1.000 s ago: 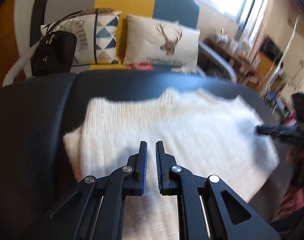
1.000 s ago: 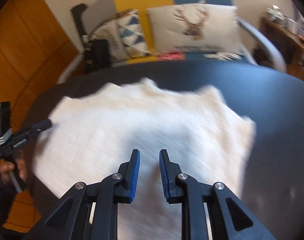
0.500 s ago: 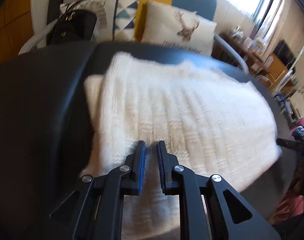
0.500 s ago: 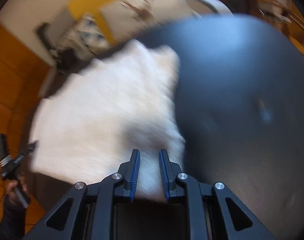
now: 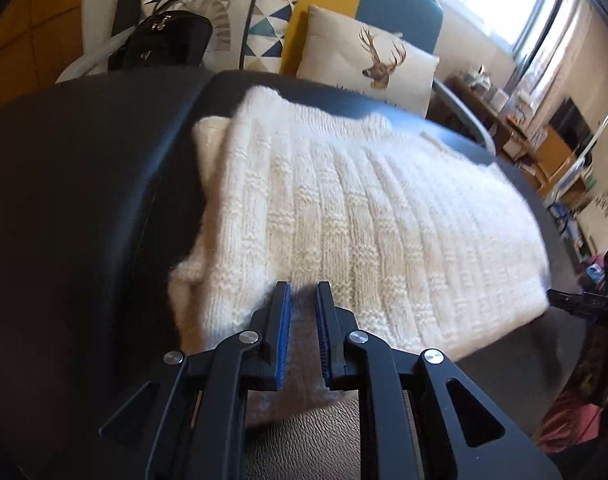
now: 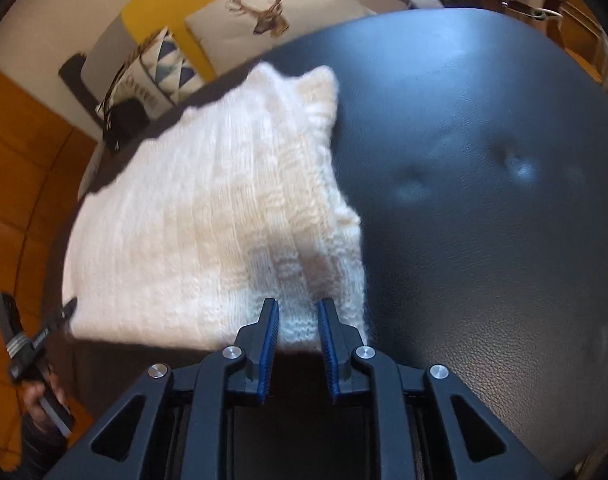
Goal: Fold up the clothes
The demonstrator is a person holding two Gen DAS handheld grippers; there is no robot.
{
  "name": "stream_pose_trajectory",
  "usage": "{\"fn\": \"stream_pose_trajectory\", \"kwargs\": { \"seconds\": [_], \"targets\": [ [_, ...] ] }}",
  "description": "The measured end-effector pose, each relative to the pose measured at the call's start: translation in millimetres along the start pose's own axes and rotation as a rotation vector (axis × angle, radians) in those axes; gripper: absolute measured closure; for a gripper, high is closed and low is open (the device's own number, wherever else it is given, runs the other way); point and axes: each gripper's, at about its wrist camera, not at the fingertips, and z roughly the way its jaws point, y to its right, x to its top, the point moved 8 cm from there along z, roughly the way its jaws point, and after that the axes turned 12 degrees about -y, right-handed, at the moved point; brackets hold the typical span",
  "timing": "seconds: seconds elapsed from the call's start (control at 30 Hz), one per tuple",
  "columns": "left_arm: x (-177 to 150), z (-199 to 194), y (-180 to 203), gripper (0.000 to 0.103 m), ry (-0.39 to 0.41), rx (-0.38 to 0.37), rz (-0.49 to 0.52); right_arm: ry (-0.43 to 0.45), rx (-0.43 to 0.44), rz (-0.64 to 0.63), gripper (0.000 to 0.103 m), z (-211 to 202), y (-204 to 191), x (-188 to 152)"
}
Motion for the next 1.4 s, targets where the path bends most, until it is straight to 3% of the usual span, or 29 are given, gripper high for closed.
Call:
{"fn": "stream_pose_trajectory", "kwargs": {
  "seconds": [0.13,0.2,0.3,0.37,0.43,0.57,0.63,0.7,0.8,0.83,1.0,1.13,1.2,1.27,1.4],
  "targets": [
    [-3.6,-14.9,10.7,0.089,0.049,0.002,0.018,0.065,0.036,-0.108,0.08,-15.8,-41.0,9.8],
    [-10.4,-4.1,9.5,0.089,0.011,0.058,0.03,0.07,0.026,-0.167,0.08,-9.7,-62.2,13.7],
    [-16.0,6.9,-0.2,0.089,-0.021,0.053,0.004,0.011,-0.048,-0.249,0.08,18.5,-83.1,15.1],
    [-14.0,-0.7,-2.7,0.089,-0.021,0.026,-0.029,-0.062,-0.176,-0.264,0.08,41.1,-78.7,14.1],
    [-12.2,-15.3,-1.1,0.089,0.014,0.003,-0.047,-0.056,-0.189,-0.284,0.079,40.0,-83.6,14.4],
    [-14.5,-34.3,6.3,0.085,0.065,-0.022,-0.041,0.023,-0.077,-0.334,0.079,13.0,-117.2,17.2],
    [-22.3,-23.4,0.5,0.082,0.029,0.057,-0.029,0.042,-0.035,-0.394,0.079,10.6,-139.5,14.6],
    [-30.7,-9.2,-12.1,0.083,-0.028,0.052,-0.069,0.016,-0.001,-0.43,0.079,21.0,-154.0,5.5],
    [-32.5,-13.2,-22.3,0.083,-0.011,-0.021,-0.117,-0.11,-0.124,-0.43,0.079,63.2,-147.3,-5.2],
    [-31.7,-19.6,-23.1,0.083,0.003,-0.03,-0.126,-0.115,-0.126,-0.426,0.079,67.0,-146.3,-5.7],
    [-33.2,-54.8,-11.5,0.082,0.109,-0.081,-0.069,-0.018,0.022,-0.472,0.079,28.7,-191.3,-3.0],
    [-38.8,-36.0,-5.3,0.082,0.051,-0.044,-0.031,-0.045,0.102,-0.579,0.079,39.1,-240.5,-19.0],
    [-39.3,-19.9,-14.5,0.083,-0.011,-0.003,-0.051,-0.11,0.048,-0.608,0.079,66.8,-248.0,-25.7],
    [-33.5,-19.4,-20.1,0.082,-0.013,-0.041,-0.103,-0.182,-0.015,-0.619,0.079,91.9,-247.3,-32.9],
    [-19.9,-37.0,-16.9,0.082,0.051,-0.115,-0.136,-0.143,0.079,-0.588,0.079,70.4,-245.5,-29.8]
  ]
}}
